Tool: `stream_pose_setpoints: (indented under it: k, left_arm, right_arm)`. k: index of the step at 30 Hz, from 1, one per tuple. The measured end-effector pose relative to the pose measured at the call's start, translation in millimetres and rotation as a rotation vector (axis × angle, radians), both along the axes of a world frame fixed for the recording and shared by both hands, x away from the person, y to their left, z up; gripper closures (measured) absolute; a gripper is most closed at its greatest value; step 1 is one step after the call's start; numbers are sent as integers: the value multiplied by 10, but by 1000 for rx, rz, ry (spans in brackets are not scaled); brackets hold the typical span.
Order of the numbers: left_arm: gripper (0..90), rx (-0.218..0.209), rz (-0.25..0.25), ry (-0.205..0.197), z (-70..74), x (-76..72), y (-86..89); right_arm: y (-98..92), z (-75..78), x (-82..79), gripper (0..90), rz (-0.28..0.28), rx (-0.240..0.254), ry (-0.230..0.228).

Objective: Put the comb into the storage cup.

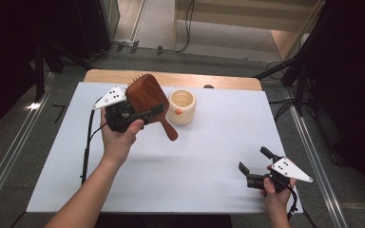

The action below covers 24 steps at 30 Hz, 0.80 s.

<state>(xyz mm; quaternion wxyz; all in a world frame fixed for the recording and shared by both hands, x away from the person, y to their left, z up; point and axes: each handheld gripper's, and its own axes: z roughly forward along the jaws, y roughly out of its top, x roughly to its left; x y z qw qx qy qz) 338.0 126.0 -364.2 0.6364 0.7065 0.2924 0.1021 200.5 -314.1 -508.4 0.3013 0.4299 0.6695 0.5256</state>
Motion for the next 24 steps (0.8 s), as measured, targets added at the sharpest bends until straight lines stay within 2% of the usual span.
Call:
stream_pose_setpoints:
  k: [14, 24]
  left_arm:
    - [536, -13, 1, -10, 135, 177, -62]
    - [535, -18, 8, -17, 161, 313, -91]
  right_arm:
    - [-38, -33, 7, 0, 0, 25, 4]
    - [-36, -35, 10, 0, 2, 21, 0]
